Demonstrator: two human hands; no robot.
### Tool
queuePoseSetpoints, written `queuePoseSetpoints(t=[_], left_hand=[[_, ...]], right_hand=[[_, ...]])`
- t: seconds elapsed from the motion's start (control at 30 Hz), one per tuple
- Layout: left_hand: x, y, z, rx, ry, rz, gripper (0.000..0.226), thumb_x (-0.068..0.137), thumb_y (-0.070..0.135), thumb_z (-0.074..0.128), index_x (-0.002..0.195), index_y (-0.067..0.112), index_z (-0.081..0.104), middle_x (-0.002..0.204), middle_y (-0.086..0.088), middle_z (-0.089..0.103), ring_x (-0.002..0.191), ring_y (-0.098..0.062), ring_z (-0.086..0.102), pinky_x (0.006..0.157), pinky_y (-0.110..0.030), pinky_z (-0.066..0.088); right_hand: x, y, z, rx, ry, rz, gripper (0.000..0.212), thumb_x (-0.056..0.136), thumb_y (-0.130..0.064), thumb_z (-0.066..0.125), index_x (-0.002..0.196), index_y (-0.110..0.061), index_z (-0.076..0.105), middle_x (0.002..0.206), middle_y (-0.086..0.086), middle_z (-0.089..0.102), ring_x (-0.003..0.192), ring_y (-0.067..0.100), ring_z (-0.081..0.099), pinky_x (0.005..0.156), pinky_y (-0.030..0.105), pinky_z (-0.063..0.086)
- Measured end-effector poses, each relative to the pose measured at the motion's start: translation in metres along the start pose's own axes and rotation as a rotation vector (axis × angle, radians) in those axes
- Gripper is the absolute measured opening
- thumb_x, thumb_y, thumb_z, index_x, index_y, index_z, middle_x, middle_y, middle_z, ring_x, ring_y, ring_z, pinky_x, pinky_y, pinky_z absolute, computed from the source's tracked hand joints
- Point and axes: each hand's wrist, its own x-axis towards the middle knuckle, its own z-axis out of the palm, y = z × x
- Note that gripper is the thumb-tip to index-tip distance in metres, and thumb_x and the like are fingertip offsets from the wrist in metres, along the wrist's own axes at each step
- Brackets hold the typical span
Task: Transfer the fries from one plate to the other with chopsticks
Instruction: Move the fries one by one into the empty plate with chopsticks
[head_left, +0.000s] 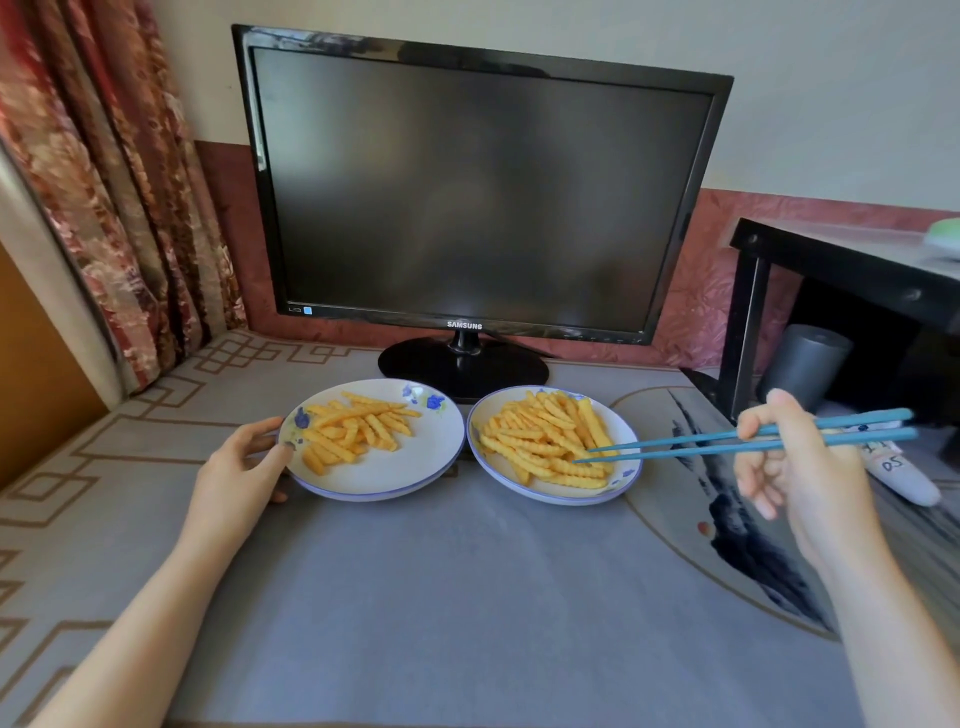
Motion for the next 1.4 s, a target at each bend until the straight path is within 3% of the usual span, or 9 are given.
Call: queuePoseSetpoints(t=[0.47, 0.77, 0.9, 1.03, 1.27, 1.4], left_hand=[[0.0, 0.0, 0.0, 0.004, 0.01, 0.007, 0.029, 0.091, 0.01, 0.054, 0.119, 0.017, 0.06, 0.108, -0.006, 0.065, 0.056, -0.024, 0.057, 0.042, -0.009, 0.045], [-0.001, 0.001, 0.0, 0.011, 0.007, -0.003, 0.031, 0.091, 0.01, 0.053, 0.121, 0.015, 0.059, 0.111, -0.007, 0.065, 0.057, -0.022, 0.058, 0.041, -0.007, 0.044], [0.001, 0.0, 0.0, 0.01, 0.003, -0.014, 0.032, 0.09, 0.009, 0.053, 0.121, 0.015, 0.059, 0.108, -0.007, 0.066, 0.048, -0.014, 0.059, 0.044, -0.009, 0.046], [0.0, 0.0, 0.0, 0.007, -0.001, -0.015, 0.034, 0.09, 0.009, 0.052, 0.123, 0.014, 0.059, 0.109, -0.008, 0.067, 0.055, -0.023, 0.059, 0.044, -0.009, 0.046], [-0.001, 0.001, -0.001, 0.0, -0.003, -0.008, 0.033, 0.09, 0.009, 0.052, 0.122, 0.016, 0.059, 0.108, -0.006, 0.066, 0.06, -0.022, 0.06, 0.045, -0.011, 0.048], [-0.001, 0.001, 0.0, -0.001, 0.0, -0.017, 0.034, 0.09, 0.01, 0.052, 0.123, 0.015, 0.059, 0.108, -0.007, 0.066, 0.058, -0.023, 0.06, 0.045, -0.01, 0.047]], right_hand=[[-0.011, -0.039, 0.017, 0.014, -0.01, -0.181, 0.043, 0.102, -0.023, 0.033, 0.068, -0.003, 0.049, 0.035, 0.012, 0.043, 0.024, 0.013, 0.031, 0.029, 0.014, 0.021], [-0.015, -0.016, 0.076, 0.158, -0.145, -0.046, 0.042, 0.102, -0.029, 0.034, 0.068, -0.009, 0.05, 0.037, 0.011, 0.047, 0.026, 0.018, 0.033, 0.033, 0.016, 0.022], [-0.02, -0.013, 0.117, 0.174, -0.189, 0.023, 0.042, 0.101, -0.03, 0.038, 0.067, -0.01, 0.051, 0.039, 0.01, 0.049, 0.027, 0.018, 0.035, 0.034, 0.017, 0.026], [-0.025, -0.006, 0.154, 0.176, -0.216, 0.024, 0.042, 0.102, -0.03, 0.038, 0.068, -0.009, 0.052, 0.041, 0.011, 0.051, 0.028, 0.019, 0.038, 0.034, 0.018, 0.029], [-0.027, 0.001, 0.178, 0.142, -0.366, -0.007, 0.043, 0.103, -0.03, 0.037, 0.07, -0.007, 0.053, 0.048, 0.016, 0.055, 0.031, 0.019, 0.043, 0.035, 0.022, 0.033], [-0.03, 0.003, 0.18, 0.105, -0.364, -0.026, 0.043, 0.102, -0.032, 0.036, 0.07, -0.009, 0.053, 0.049, 0.016, 0.056, 0.032, 0.02, 0.043, 0.037, 0.023, 0.033]])
